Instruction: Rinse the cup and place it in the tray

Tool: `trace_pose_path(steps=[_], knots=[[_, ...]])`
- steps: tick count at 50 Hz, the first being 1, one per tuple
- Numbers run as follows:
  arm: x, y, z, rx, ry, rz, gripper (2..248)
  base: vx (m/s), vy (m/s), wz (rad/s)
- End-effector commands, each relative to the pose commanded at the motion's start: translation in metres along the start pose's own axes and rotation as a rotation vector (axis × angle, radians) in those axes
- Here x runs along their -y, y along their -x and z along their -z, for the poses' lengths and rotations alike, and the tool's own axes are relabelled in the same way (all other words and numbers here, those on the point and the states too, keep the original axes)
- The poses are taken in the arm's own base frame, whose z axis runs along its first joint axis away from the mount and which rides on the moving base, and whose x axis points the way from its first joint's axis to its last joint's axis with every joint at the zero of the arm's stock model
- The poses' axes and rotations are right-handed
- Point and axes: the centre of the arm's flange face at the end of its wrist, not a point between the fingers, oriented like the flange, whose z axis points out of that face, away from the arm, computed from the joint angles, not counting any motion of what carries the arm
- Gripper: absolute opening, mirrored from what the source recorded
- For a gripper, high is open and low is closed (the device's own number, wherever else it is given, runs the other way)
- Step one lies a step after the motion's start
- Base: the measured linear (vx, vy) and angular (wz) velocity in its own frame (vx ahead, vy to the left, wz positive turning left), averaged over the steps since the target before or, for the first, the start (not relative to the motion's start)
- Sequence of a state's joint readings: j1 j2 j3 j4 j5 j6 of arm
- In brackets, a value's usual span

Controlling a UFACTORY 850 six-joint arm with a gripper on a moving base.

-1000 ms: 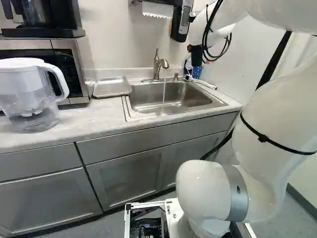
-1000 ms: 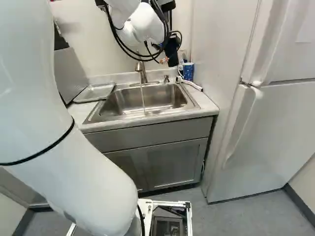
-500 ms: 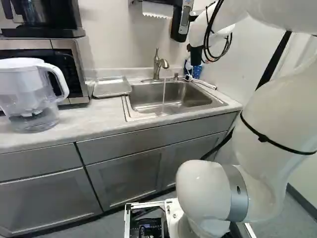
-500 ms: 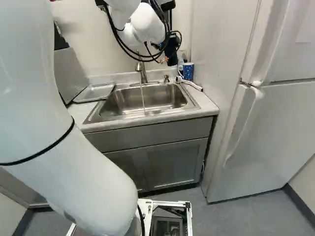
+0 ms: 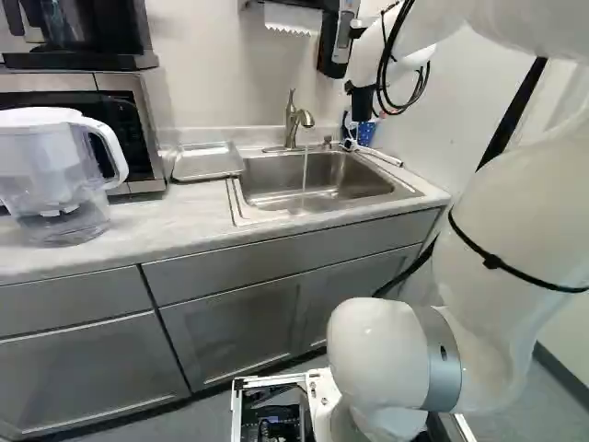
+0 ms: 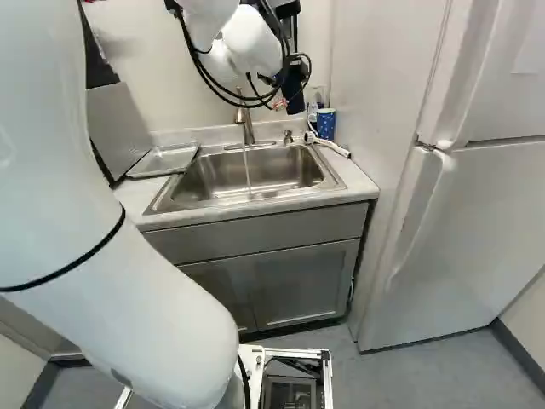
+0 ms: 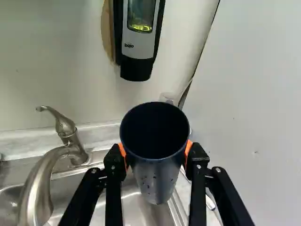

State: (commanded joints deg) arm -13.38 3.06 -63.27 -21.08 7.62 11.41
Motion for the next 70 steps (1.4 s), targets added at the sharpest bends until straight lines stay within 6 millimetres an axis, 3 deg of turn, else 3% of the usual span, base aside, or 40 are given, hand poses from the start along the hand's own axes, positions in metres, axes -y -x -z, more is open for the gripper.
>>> trace_pose_path(steps=[18, 70], knots=[[0.01, 0.001, 0.004, -0.001, -0.012, -0.051, 126, 0.0, 0.0, 0.0], [0.022, 0.056, 0.012, 0.036, -0.027, -0.123, 126, 0.0, 0.0, 0.0]])
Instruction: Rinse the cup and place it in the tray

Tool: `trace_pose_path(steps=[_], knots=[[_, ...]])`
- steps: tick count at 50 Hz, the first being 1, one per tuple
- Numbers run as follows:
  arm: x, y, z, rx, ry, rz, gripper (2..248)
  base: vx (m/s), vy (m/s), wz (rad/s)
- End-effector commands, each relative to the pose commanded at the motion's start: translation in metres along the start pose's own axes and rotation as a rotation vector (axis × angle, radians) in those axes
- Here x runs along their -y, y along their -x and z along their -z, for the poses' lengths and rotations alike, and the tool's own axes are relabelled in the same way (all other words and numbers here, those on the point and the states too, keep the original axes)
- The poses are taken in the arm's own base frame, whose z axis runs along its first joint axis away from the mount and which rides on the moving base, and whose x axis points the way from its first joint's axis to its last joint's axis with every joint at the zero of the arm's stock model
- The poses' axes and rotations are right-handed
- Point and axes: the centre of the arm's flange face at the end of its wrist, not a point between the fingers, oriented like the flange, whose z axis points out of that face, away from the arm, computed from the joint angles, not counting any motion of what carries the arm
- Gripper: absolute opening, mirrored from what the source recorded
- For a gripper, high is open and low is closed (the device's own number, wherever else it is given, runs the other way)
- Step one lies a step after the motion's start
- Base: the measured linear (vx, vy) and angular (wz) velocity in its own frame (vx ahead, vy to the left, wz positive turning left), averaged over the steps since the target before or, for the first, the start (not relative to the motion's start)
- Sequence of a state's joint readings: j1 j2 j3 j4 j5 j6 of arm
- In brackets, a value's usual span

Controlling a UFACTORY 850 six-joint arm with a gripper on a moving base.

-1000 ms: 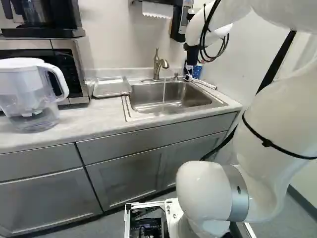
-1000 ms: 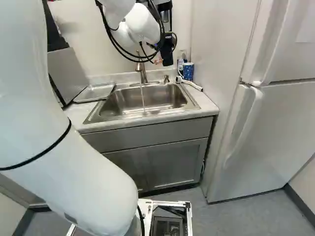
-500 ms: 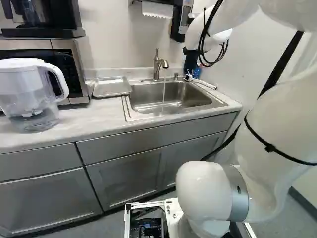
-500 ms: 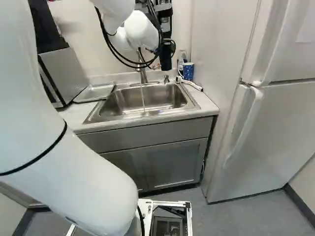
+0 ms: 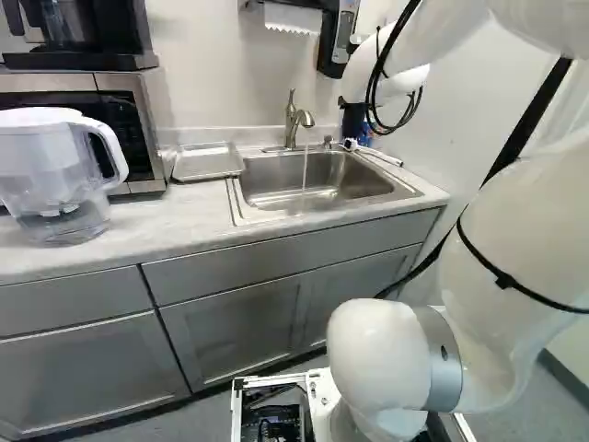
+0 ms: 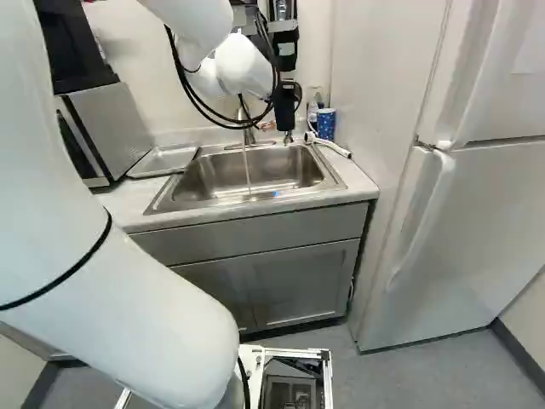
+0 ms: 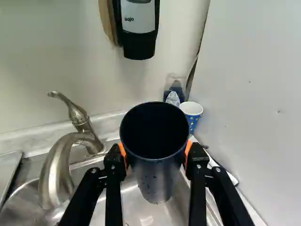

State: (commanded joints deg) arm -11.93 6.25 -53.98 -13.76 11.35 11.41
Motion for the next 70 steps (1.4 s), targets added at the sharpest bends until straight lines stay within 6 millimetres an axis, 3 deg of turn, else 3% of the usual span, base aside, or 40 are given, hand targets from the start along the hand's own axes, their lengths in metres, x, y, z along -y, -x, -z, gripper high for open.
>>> trace_pose_path(steps=[35, 70], knots=[[0.008, 0.036, 0.0, 0.016, -0.024, -0.001, 126, 0.0, 0.0, 0.0], [0.016, 0.064, -0.013, -0.002, -0.057, -0.002, 126, 0.0, 0.0, 0.0]])
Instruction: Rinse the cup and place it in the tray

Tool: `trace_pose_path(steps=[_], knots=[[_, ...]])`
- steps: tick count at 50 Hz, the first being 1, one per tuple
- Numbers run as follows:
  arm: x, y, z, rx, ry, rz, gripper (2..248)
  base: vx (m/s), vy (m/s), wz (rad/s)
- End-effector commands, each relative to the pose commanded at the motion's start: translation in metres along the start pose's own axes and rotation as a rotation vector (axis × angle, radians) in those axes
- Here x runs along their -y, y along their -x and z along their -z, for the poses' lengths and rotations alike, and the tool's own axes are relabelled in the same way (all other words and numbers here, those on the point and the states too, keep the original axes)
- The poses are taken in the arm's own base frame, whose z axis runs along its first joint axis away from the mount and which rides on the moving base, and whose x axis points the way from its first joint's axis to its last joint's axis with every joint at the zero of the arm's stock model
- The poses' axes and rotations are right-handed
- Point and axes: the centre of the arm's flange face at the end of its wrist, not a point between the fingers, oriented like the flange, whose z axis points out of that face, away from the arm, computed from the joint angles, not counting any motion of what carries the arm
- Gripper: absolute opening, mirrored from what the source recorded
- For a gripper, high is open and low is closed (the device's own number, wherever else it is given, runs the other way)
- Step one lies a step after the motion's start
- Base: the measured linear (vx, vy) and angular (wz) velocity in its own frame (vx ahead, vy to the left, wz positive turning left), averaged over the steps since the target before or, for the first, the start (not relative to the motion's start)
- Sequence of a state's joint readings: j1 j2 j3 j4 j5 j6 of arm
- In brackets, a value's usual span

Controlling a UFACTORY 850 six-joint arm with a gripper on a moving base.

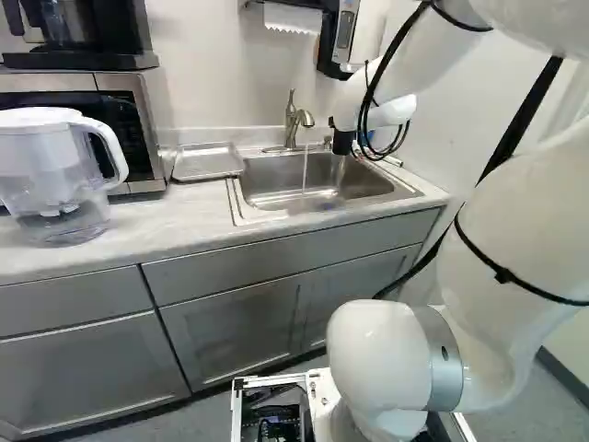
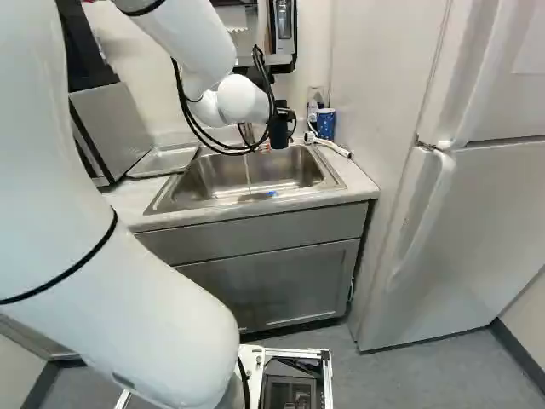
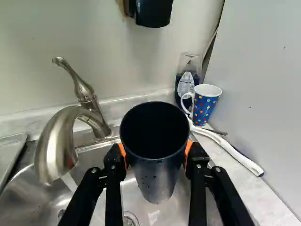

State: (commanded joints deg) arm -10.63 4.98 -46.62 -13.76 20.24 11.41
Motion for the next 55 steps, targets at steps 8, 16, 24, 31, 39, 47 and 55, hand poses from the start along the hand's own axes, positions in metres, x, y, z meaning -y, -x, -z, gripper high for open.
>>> trace_pose_path(steps=[8, 16, 24, 31, 39, 47, 55], knots=[[0.002, 0.007, -0.002, -0.004, -0.009, 0.0, 126, 0.0, 0.0, 0.0], [0.004, 0.014, -0.002, -0.008, -0.016, -0.001, 126, 0.0, 0.0, 0.0], [0.004, 0.022, -0.002, -0.01, -0.019, -0.003, 126, 0.0, 0.0, 0.0], [0.004, 0.028, -0.003, -0.007, -0.021, -0.005, 126, 0.0, 0.0, 0.0], [0.005, 0.036, -0.004, -0.007, -0.025, -0.006, 126, 0.0, 0.0, 0.0], [0.007, 0.043, -0.005, -0.009, -0.032, -0.007, 126, 0.0, 0.0, 0.0], [0.01, 0.051, -0.004, -0.012, -0.042, -0.007, 126, 0.0, 0.0, 0.0]])
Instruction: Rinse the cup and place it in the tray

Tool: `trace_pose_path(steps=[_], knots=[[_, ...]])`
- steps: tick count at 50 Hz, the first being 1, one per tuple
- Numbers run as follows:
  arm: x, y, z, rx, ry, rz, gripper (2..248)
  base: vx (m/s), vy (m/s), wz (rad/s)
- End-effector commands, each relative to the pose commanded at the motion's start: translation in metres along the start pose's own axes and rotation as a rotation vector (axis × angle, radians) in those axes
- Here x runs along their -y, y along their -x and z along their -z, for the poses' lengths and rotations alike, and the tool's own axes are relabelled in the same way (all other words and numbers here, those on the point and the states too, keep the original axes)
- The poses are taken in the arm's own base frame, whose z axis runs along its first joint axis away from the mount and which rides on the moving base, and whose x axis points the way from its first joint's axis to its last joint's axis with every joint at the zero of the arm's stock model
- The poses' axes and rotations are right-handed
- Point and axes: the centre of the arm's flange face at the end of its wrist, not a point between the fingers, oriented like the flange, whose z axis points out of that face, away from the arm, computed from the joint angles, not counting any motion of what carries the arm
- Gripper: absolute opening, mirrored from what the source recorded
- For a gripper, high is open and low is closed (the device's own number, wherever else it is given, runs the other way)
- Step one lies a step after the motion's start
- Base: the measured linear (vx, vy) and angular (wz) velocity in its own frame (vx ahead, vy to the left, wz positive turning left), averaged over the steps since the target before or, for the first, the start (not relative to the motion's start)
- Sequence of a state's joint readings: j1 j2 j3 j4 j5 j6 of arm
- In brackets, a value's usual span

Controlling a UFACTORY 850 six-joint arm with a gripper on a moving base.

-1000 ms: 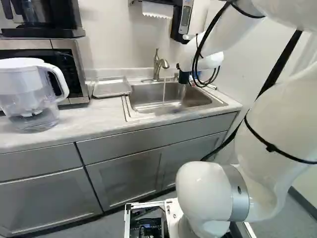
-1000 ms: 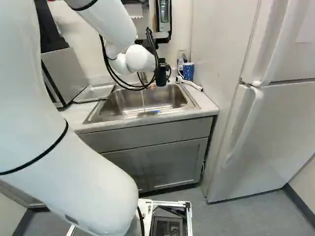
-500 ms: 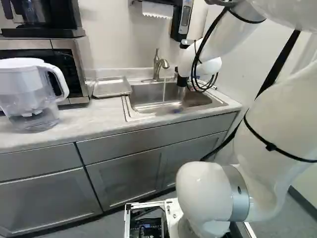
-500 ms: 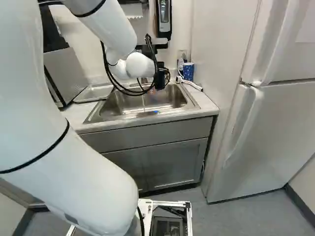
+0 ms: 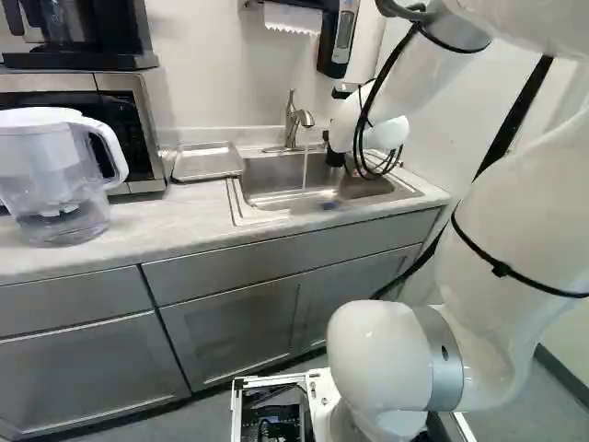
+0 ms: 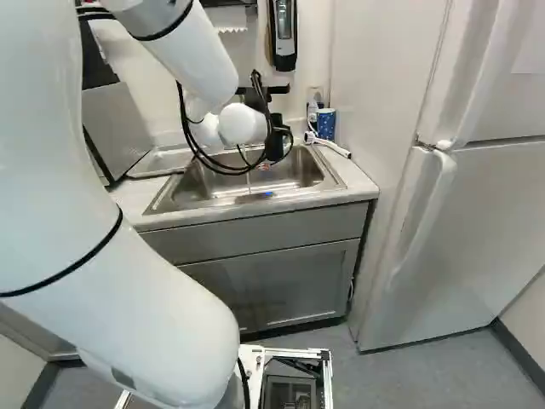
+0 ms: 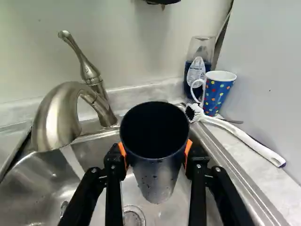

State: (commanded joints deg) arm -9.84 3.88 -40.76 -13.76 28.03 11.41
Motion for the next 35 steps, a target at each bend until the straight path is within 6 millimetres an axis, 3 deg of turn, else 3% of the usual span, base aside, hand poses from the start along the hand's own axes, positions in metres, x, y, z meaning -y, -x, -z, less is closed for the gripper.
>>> trace_pose_path(steps=[35], knots=[[0.028, 0.031, -0.009, 0.012, -0.07, 0.009, 126, 0.0, 0.0, 0.0]])
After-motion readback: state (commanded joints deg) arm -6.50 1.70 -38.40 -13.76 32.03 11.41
